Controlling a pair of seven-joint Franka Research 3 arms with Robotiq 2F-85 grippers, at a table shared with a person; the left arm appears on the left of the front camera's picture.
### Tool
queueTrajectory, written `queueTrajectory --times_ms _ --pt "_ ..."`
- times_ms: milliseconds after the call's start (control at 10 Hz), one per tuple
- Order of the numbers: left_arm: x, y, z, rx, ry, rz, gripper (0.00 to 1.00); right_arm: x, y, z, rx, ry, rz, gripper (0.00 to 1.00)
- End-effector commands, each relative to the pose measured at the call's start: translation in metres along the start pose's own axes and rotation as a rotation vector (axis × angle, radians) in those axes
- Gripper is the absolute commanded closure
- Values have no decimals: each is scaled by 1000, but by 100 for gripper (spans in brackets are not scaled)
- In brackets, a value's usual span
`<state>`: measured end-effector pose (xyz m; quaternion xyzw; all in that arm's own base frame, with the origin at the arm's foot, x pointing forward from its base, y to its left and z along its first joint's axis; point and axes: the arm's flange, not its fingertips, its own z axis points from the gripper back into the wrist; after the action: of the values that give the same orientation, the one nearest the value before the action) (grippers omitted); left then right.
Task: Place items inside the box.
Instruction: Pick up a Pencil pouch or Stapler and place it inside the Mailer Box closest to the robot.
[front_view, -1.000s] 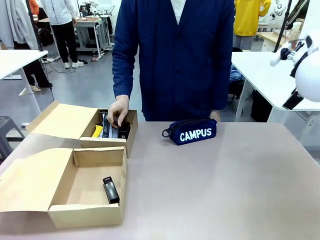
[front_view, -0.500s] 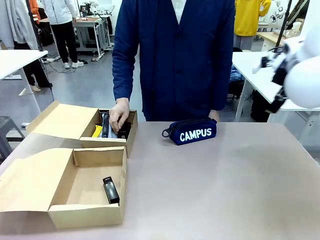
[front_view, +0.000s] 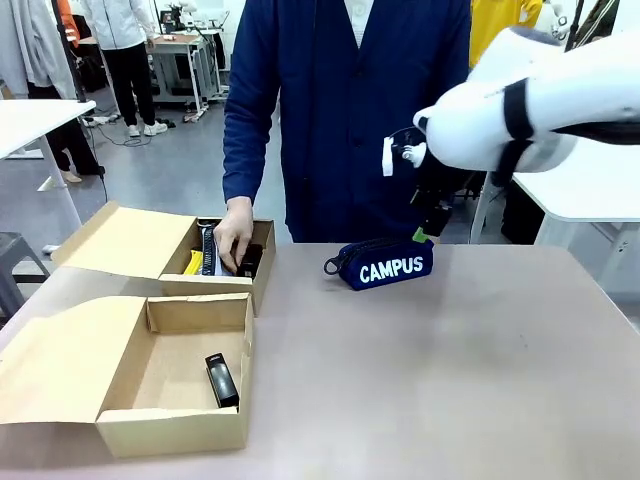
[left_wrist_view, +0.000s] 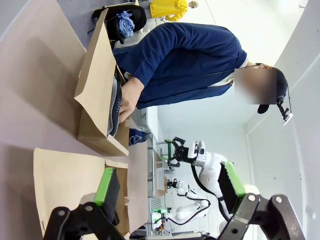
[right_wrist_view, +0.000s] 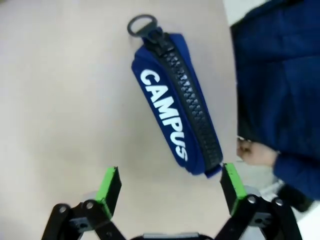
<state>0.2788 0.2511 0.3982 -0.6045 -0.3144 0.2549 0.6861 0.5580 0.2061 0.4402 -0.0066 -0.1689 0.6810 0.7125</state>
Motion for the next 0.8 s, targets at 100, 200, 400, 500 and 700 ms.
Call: queueTrajectory --times_ms 100,200,400,500,700 --pt "-3 -1 0 -12 -3 -8 0 3 -33 -26 58 64 107 0" --pt "-3 -1 0 -12 -3 -8 0 5 -35 -35 61 62 128 0" --pt "-3 -1 0 -12 -3 -8 0 14 -35 -43 53 77 138 0" --pt "-3 -1 0 -12 -3 -8 0 19 -35 -47 49 105 153 0" --pt "-3 -1 0 -12 -3 -8 0 31 -37 -57 67 118 165 0"
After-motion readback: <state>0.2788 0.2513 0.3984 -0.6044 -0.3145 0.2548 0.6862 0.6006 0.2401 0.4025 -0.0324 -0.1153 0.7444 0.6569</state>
